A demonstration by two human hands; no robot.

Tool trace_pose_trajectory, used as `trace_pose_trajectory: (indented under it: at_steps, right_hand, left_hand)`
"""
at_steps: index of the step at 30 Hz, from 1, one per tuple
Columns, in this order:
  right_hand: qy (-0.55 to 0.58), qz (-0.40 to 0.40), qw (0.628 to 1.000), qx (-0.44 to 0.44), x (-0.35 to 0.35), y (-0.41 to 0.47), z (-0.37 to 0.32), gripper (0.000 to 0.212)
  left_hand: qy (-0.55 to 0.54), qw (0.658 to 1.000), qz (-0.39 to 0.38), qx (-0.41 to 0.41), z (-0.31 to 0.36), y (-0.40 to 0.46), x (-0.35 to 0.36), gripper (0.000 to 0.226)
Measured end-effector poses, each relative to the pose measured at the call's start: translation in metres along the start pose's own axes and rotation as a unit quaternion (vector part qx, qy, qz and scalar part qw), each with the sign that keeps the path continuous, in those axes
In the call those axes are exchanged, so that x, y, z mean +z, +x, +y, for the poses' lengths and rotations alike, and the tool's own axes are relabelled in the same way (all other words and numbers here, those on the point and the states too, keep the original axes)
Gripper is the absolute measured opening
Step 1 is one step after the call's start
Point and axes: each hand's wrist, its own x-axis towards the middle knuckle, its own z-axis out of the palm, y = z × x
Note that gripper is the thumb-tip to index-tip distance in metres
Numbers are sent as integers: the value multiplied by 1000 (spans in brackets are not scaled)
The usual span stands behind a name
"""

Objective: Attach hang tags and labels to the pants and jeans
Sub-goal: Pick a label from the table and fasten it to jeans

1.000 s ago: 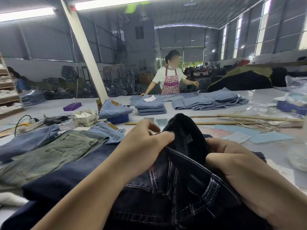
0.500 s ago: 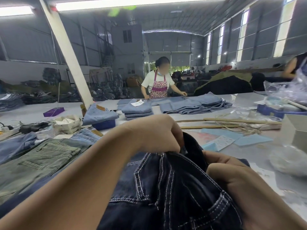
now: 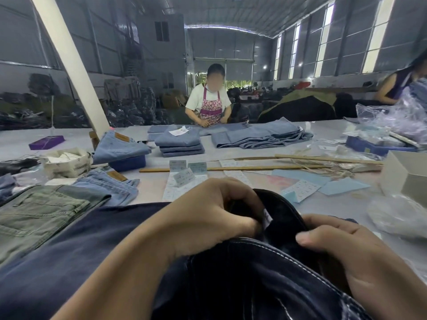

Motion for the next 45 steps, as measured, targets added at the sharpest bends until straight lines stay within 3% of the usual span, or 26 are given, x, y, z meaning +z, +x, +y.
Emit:
trace_pose_trajectory:
  at_steps: [4, 7, 9, 12, 15, 19, 26, 35, 38, 41, 45]
  right_hand:
    - [-160, 101, 981, -51, 10, -1, 0, 21]
    - [-349, 223, 893, -174, 12, 1, 1, 19]
    - [-419, 240, 842, -243, 12, 2, 1, 31]
    - [-484, 206, 806, -272, 9, 2, 4, 31]
    - [-474, 190, 819, -262, 7, 2, 6, 16]
    - [-474, 194, 819, -258, 9, 1, 5, 25]
    - [-464, 205, 825, -249, 7, 2, 7, 2]
    - [-458, 188, 835, -239, 5, 4, 11, 22]
    - [-450, 191, 834, -257, 6, 3, 13, 20]
    - [-443, 192, 831, -275, 6, 2, 14, 8]
    - [-441, 188, 824, -303, 5, 1, 17, 8]
  left_hand:
    - [-25, 999, -12, 22, -5, 0, -4, 12]
    - [-28, 999, -8, 25, -7, 0, -4, 15]
    - [-29, 999, -3, 20, -8, 0, -2, 14]
    - [-10, 1000, 4, 19, -9, 1, 1, 16]
    - [-5, 1000, 7, 16, -8, 1, 5, 14]
    - [3, 1000, 7, 17, -9, -1, 8, 16]
    - [7, 1000, -9, 11, -8, 0, 9, 19]
    - [-20, 999, -31, 15, -8, -1, 6, 13]
    - [-33, 999, -35, 21, -7, -2, 6, 5]
    - [-50, 998, -35, 35, -8, -3, 7, 15]
    - [-81, 996, -34, 34, -7, -4, 8, 13]
